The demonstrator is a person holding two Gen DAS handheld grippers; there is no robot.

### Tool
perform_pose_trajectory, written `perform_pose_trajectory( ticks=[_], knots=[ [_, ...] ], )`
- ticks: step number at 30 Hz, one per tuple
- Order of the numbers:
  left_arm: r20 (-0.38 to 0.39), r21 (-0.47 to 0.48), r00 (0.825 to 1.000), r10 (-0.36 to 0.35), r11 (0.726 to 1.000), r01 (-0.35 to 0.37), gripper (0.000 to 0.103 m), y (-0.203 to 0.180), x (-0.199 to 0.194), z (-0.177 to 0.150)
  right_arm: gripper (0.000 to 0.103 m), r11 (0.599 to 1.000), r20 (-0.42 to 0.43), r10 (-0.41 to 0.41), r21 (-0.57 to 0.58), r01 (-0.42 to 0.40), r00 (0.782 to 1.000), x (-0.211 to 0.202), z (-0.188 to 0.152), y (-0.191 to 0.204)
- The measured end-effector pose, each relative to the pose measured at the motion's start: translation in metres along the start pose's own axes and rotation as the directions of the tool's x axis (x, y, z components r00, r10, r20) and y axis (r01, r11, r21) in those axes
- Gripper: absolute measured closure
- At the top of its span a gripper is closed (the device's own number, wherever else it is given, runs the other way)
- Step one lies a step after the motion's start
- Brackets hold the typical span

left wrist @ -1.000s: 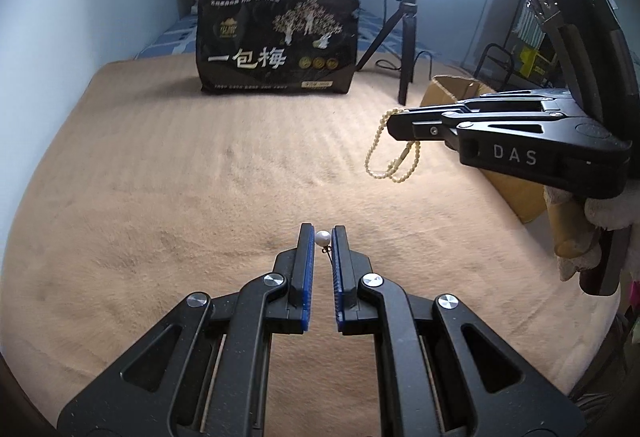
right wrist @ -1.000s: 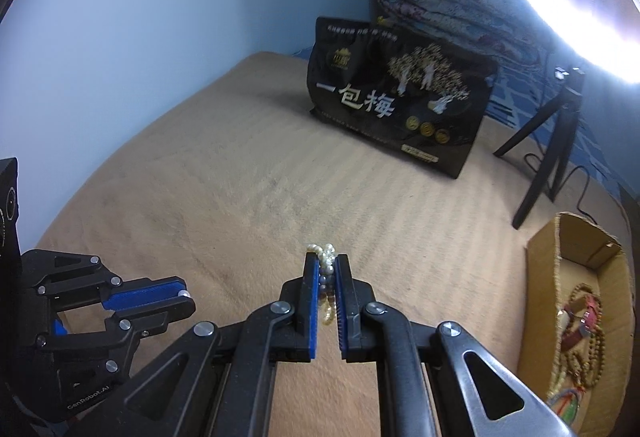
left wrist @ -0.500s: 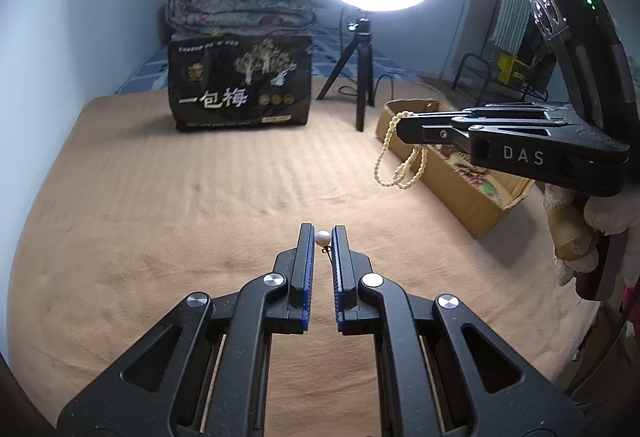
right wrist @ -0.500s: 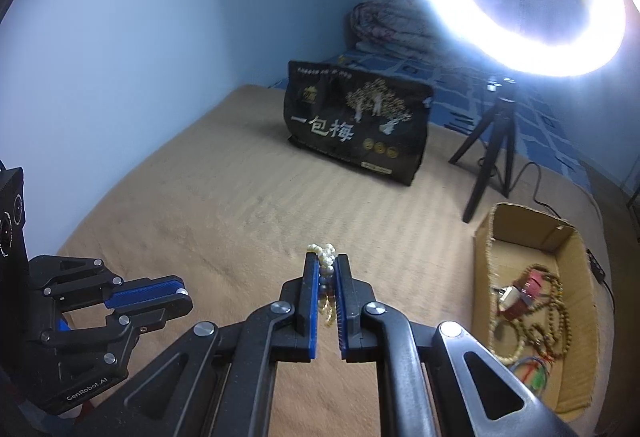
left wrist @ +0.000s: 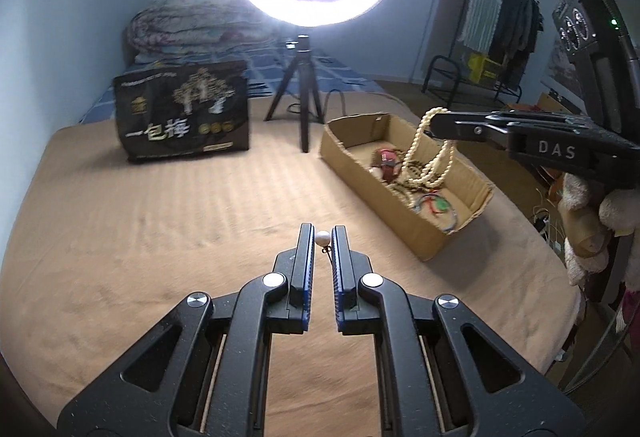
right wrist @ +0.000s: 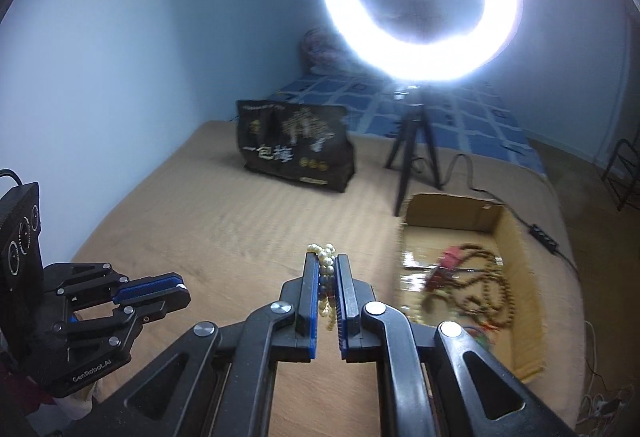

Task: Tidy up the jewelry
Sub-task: 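Carry the pearl necklace with the right tool while the left tool carries the earring to the box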

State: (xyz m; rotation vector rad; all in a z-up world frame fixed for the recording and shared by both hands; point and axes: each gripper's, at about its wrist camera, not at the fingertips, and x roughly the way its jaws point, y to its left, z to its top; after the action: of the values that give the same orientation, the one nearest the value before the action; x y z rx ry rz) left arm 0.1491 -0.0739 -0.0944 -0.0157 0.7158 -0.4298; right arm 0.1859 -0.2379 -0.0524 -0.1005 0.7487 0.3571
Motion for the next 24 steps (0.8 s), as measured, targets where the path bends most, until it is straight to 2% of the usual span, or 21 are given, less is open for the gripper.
perform_pose_trajectory(
  ticks=[12,24],
  knots=[
    [-0.01,0.022,0.998,-0.055,0.998,0.055,0.097,-0.036,0.045,0.033,0.098,0.991,0.005,-0.107,0.075,0.107,0.994,-0.03,-0.018,-0.078],
    [-0.026,0.017,0.997,-0.069,0.997,0.07,0.097,-0.059,0.1,0.061,0.098,0.985,-0.018,-0.132,0.112,0.133,0.991,-0.022,-0.036,-0.115]
  ],
)
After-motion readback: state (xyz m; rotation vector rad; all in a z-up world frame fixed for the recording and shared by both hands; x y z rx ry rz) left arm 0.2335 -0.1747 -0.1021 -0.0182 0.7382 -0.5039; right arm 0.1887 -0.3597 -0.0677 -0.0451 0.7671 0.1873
